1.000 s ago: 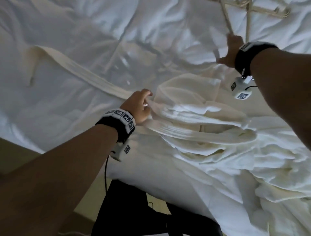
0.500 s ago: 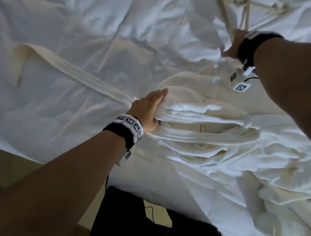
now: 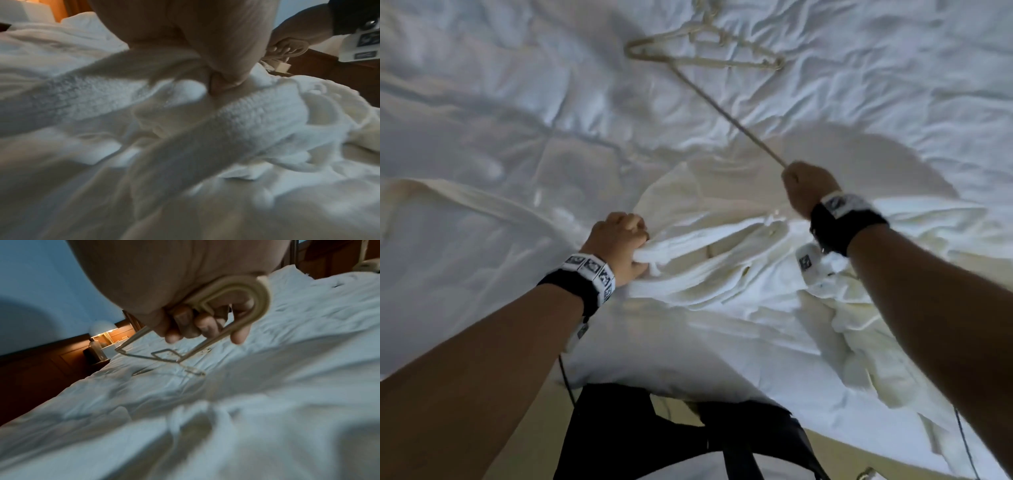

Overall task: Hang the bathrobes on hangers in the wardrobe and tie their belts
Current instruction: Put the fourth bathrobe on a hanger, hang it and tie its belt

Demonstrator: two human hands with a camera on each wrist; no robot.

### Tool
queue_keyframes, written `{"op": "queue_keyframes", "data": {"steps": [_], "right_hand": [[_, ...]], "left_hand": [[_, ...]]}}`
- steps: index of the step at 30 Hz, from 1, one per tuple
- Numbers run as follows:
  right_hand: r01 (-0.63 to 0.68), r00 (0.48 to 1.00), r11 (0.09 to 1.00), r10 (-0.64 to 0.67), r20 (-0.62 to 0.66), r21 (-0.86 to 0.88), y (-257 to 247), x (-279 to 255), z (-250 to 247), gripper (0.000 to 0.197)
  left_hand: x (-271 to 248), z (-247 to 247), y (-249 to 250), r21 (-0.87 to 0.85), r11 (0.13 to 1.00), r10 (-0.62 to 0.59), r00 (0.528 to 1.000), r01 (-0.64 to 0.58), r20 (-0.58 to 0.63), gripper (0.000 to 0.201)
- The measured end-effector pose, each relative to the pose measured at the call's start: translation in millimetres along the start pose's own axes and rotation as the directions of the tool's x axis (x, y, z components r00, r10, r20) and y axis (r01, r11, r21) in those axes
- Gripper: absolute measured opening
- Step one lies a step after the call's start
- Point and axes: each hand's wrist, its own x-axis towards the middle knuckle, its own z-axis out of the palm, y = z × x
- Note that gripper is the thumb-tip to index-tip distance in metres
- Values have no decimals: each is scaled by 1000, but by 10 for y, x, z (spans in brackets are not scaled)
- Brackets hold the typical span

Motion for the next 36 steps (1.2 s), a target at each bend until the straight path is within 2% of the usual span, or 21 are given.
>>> {"op": "queue_keyframes", "data": {"steps": [3, 6, 10, 12, 14, 16, 19, 21, 23, 26, 29, 31, 34, 36], "right_hand": [[-33, 999, 999, 33, -25, 9, 218, -801, 20, 38], [-70, 997, 998, 70, -44, -4, 351, -1444, 54, 42], [-123, 990, 991, 125, -57, 44, 361, -2008, 128, 36], [-126, 990, 991, 129, -57, 49, 288, -2162, 113, 39], [-116, 990, 993, 119, -71, 35, 176, -2266, 52, 40], [-100, 988, 995, 103, -118, 28, 47, -2359, -13, 40], [-89, 982, 995, 97, -160, 51, -142, -2483, -22, 38], [-88, 983, 995, 94, -160, 42, -270, -2554, 33, 41], [-91, 983, 995, 95, -159, 32, -415, -2623, 113, 40], [-118, 983, 992, 123, -133, 45, -621, -2718, 273, 39], [-170, 978, 982, 179, -108, 83, -762, -2778, 449, 40], [-230, 965, 962, 245, -93, 147, -803, -2829, 568, 39], [-333, 931, 914, 358, -75, 233, -784, -3004, 773, 38], [-379, 909, 886, 410, -68, 267, -726, -3181, 915, 37]], "left_hand": [[-393, -154, 231, -18, 999, 47, 999, -48, -25, 34], [-834, -288, 527, -90, 996, -27, 998, 22, -59, 26], [-1363, -420, 723, -74, 994, -88, 996, 86, -23, 17], [-1594, -553, 562, -101, 980, -173, 985, 171, -12, 23], [-1809, -711, 202, -136, 956, -266, 963, 259, -36, 42], [-2044, -864, -258, -148, 920, -378, 921, 362, -93, 58], [-2405, -1043, -956, -136, 819, -567, 823, 557, -44, 46], [-2543, -1081, -1271, -169, 785, -609, 792, 596, -34, 41], [-2494, -1056, -1435, -191, 790, -597, 802, 583, -22, 39], [-2207, -932, -1356, -170, 822, -551, 835, 544, 5, 40], [-1858, -703, -1077, -175, 910, -371, 927, 376, 63, 38], [-1651, -527, -816, -167, 952, -243, 965, 257, 101, 38], [-1424, -269, -411, -163, 974, -128, 978, 155, 162, 37], [-1311, -55, -233, -171, 969, -143, 969, 178, 201, 50]]}}
